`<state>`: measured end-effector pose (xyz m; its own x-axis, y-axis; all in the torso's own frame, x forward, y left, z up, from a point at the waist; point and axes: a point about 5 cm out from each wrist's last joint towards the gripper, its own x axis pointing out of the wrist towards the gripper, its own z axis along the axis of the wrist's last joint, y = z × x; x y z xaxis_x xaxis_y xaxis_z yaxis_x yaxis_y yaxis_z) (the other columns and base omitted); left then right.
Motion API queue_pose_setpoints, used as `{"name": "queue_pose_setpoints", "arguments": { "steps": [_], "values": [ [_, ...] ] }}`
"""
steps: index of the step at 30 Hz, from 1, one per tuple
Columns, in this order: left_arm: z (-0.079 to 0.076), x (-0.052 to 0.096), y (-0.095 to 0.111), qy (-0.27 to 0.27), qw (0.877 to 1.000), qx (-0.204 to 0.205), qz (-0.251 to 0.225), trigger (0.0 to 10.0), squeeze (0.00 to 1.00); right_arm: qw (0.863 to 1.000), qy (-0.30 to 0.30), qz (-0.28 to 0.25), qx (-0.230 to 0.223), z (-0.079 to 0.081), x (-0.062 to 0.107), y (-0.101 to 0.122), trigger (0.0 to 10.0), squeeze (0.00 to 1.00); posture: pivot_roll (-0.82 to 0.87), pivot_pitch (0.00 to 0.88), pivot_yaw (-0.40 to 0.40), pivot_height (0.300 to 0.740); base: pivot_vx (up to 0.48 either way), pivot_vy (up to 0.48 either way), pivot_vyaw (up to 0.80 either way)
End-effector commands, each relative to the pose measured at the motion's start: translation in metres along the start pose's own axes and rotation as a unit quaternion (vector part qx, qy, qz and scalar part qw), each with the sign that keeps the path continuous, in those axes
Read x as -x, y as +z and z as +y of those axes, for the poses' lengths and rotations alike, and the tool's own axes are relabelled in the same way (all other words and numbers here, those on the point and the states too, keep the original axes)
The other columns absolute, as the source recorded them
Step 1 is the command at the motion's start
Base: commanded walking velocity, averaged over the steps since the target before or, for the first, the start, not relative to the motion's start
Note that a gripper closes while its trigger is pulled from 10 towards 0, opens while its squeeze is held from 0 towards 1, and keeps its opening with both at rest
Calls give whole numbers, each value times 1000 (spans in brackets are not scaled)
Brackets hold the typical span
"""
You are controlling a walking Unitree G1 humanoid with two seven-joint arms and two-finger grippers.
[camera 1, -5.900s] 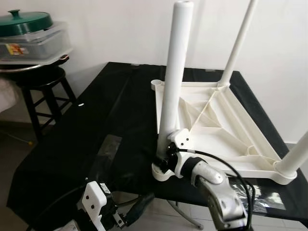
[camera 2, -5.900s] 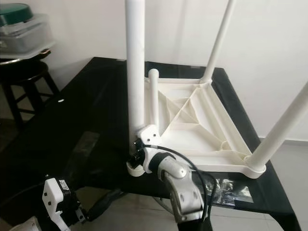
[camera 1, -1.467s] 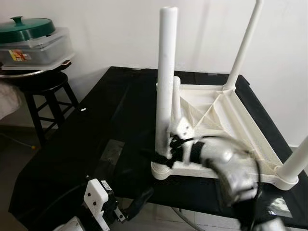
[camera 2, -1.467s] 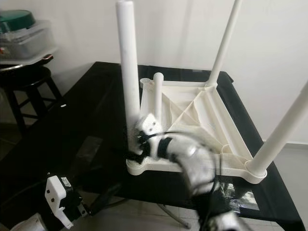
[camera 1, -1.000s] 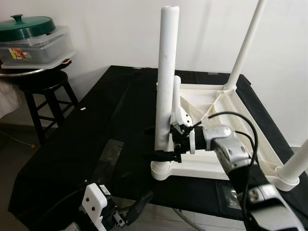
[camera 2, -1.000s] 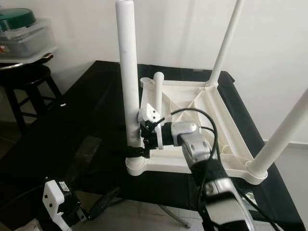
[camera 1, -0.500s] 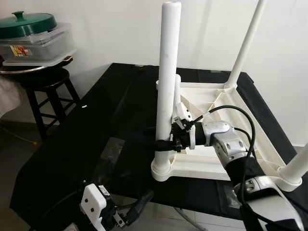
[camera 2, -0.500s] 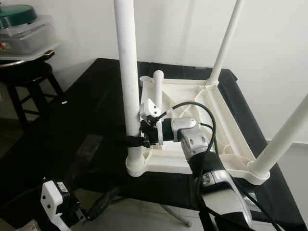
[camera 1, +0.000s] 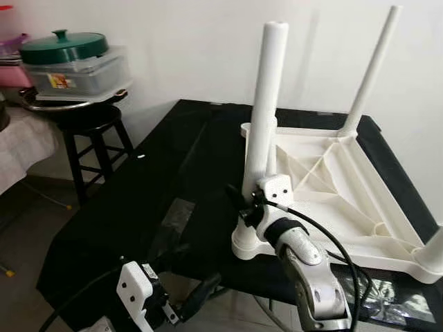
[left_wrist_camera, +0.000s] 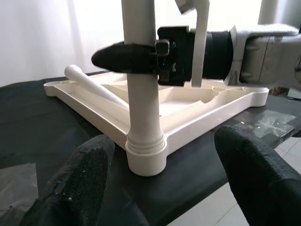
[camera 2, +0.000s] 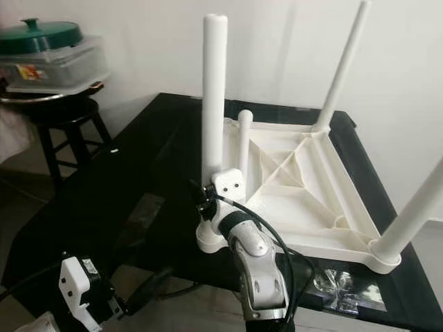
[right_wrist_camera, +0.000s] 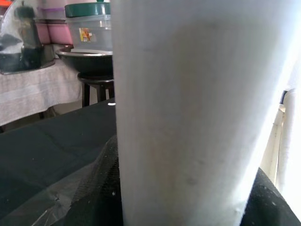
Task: Building children table
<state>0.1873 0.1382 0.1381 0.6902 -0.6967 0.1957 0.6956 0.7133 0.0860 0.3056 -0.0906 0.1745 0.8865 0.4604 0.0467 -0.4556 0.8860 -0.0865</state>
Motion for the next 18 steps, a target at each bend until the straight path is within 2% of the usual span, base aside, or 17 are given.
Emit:
{"name": "queue_pose_setpoints", "arguments": {
  "steps": [1,2,3,6,7,8,9,10,15,16,17,18],
  "values": [
    [2,1,-2,-4,1000,-4,10,10000,0,997,4,81,-2,-2,2,-30,0,0,44,71,-22,740,0,0,0],
    [2,1,-2,-4,1000,-4,10,10000,0,997,4,81,-2,-2,2,-30,0,0,44,71,-22,740,0,0,0],
    [2,1,-2,-2,1000,-5,9,10000,0,996,3,85,-5,-4,-1,-30,10000,0,47,71,-20,740,0,0,0],
    [3,1,-2,-2,1000,-4,9,10000,0,996,15,86,-17,-5,-5,-24,10000,0,50,70,-21,740,0,0,0],
    [2,0,-3,-8,1000,2,10,10000,0,995,62,70,-34,-5,-8,-17,10000,0,52,71,-20,740,0,0,0],
    [1,0,-3,-15,1000,7,11,10000,0,994,94,53,-34,-4,-10,-9,10000,627,53,72,-21,740,0,0,0],
    [1,0,-3,-15,1000,7,11,10000,0,994,94,53,-34,-4,-10,-9,10000,627,53,72,-21,740,0,0,0],
    [0,0,-3,-28,999,18,12,10000,0,979,198,19,-45,-3,-8,8,10000,1000,53,74,-20,740,0,0,0],
    [0,0,-3,-30,999,20,12,10000,0,975,219,13,-46,-3,-7,12,10000,1000,54,75,-19,740,0,0,0],
    [-1,0,-2,-50,998,27,20,10000,0,953,302,1,16,-20,-3,24,10000,514,66,89,-25,740,0,0,0],
    [-2,2,-2,-70,997,33,31,10000,0,937,344,10,54,-31,0,30,10000,67,59,91,-18,740,0,0,0],
    [-3,3,-1,-84,995,37,38,10000,0,926,370,19,77,-38,3,33,10000,67,59,91,-18,740,0,0,0]
  ]
}}
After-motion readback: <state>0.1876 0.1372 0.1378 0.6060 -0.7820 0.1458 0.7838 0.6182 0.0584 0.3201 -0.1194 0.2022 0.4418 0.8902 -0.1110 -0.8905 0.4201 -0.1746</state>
